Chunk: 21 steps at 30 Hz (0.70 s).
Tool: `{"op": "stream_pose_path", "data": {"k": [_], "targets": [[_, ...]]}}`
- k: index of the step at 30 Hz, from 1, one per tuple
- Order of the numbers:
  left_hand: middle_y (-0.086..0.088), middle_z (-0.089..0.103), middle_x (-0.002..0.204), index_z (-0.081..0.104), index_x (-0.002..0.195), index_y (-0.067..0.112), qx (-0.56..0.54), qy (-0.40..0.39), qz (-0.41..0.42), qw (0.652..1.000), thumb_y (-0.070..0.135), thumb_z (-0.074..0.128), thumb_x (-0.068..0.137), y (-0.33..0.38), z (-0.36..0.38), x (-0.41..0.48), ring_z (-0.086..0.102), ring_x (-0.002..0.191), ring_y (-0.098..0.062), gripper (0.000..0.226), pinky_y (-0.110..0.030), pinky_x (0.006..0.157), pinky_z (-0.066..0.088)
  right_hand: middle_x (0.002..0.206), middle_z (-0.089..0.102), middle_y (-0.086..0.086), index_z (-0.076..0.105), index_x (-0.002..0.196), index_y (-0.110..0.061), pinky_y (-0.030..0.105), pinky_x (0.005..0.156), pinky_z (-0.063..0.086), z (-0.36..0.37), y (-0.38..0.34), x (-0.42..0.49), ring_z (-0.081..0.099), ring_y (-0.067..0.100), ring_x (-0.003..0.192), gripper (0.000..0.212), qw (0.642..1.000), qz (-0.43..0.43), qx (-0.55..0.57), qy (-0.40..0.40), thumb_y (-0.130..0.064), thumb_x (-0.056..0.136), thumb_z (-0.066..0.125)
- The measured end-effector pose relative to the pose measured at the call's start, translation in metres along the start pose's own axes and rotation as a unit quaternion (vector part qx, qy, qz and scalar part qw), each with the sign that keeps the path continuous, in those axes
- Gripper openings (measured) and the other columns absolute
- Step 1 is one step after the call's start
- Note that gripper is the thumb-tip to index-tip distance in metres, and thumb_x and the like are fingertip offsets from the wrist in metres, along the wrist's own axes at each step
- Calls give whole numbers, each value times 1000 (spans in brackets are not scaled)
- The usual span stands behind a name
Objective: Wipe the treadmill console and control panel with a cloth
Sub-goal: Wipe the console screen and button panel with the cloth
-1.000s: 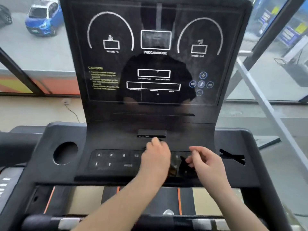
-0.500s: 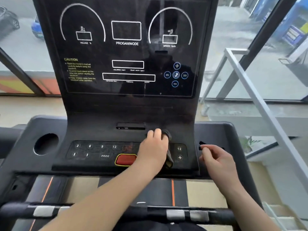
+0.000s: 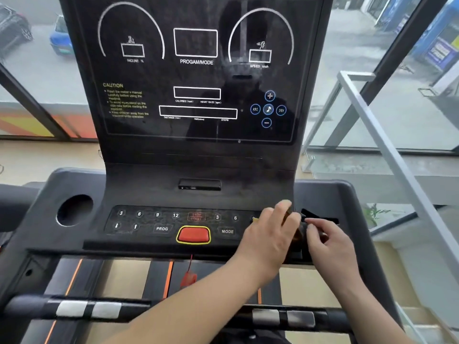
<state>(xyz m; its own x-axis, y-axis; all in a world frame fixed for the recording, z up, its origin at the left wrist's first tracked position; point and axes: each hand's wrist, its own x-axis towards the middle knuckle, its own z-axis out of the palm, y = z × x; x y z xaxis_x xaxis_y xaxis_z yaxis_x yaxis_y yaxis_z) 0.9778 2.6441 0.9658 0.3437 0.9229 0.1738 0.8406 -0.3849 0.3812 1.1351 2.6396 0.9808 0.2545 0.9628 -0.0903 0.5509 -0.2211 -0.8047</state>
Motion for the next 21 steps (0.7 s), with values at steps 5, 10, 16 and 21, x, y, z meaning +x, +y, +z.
{"op": "stream_pose_path", "data": {"k": [5, 10, 16, 21], "targets": [[-6, 0, 173, 10, 163, 13, 85, -143, 73, 983, 24, 37, 106, 1, 9, 9, -2, 159, -27, 64, -40, 126, -6, 93, 76, -9, 76, 102, -27, 36, 85, 56, -9, 3, 0, 70, 11, 89, 21, 1000, 11, 18, 19, -15, 96, 61], [5, -9, 172, 3, 164, 21, 125, -115, 38, 985, 24, 32, 107, -54, -10, 47, -8, 158, -17, 64, -41, 128, -2, 81, 73, -3, 75, 98, -32, 17, 66, 48, -17, 7, -3, 64, 9, 73, 21, 999, 5, 33, 7, -15, 98, 62], [1, -5, 173, 5, 164, 19, 62, -189, 61, 978, 24, 40, 101, 14, 18, -3, -9, 158, -21, 72, -43, 126, -10, 88, 73, -10, 75, 96, -27, 29, 81, 51, -13, 3, -1, 68, 10, 88, 23, 999, -27, 14, 43, -8, 95, 62], [3, 5, 173, 15, 164, 21, 38, -119, 0, 992, 24, 37, 104, -42, -3, 12, 1, 159, -16, 63, -36, 126, -4, 96, 69, -10, 77, 103, -19, 29, 91, 45, 12, -19, 0, 61, 13, 99, 20, 996, -84, -24, 32, -6, 94, 63]]}}
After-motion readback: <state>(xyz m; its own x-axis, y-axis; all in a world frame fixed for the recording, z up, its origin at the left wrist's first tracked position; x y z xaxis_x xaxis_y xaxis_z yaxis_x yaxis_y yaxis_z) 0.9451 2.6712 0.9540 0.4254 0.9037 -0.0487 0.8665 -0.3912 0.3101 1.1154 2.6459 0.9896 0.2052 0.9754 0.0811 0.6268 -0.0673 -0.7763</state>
